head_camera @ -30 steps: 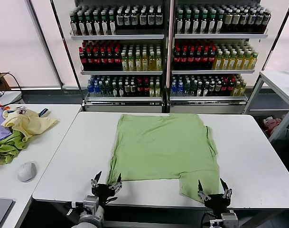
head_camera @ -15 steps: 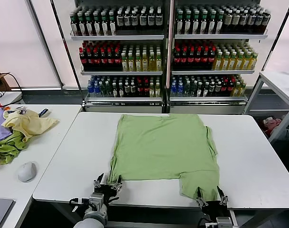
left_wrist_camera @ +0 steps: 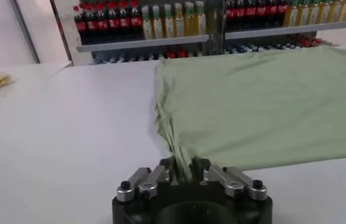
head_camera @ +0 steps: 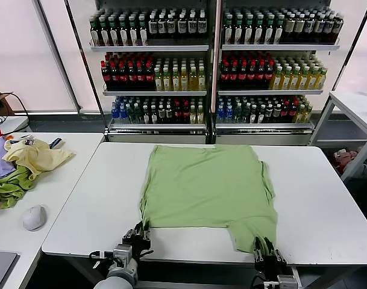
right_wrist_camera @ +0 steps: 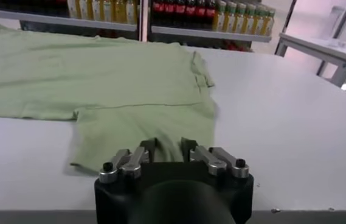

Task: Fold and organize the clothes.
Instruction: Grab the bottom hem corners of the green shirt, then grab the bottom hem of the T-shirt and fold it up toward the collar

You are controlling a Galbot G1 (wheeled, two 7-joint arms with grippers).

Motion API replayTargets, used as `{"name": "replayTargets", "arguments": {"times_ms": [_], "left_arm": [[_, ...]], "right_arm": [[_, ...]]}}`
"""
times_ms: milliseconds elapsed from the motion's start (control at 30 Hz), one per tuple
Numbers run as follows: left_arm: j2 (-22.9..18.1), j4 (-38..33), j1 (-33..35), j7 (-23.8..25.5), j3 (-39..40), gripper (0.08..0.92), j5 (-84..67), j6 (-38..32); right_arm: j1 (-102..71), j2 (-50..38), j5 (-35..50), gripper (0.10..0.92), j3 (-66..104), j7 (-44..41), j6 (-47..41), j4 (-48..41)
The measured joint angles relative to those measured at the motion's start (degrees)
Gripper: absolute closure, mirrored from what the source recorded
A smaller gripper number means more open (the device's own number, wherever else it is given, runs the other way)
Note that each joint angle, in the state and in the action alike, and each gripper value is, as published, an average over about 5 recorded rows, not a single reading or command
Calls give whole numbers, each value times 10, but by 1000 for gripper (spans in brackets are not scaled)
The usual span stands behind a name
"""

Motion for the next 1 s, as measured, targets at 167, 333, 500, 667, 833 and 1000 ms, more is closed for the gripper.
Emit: {"name": "replayTargets", "arguments": {"times_ms": [167, 333, 500, 667, 833, 1000], "left_arm": [[6, -7, 5, 5, -2, 894, -11, -10], [13, -22, 9, 13, -6, 900, -19, -30], [23, -41, 5, 18, -12, 900, -29, -54], [36, -51, -4, 19, -15, 900, -42, -70], [52, -48, -24, 19, -11, 900, -56, -78], [60, -29, -54, 14, -8, 900, -71, -85]], "right_arm": [[5, -6, 4, 875, 4, -11, 7, 10], [16, -17, 11, 891, 11, -22, 26, 28], [38, -34, 20, 891, 19, -26, 42, 39], [75, -53, 30, 891, 19, -26, 46, 37], [130, -71, 35, 891, 9, -26, 45, 17], [191, -82, 36, 891, -7, -28, 41, -18]]}}
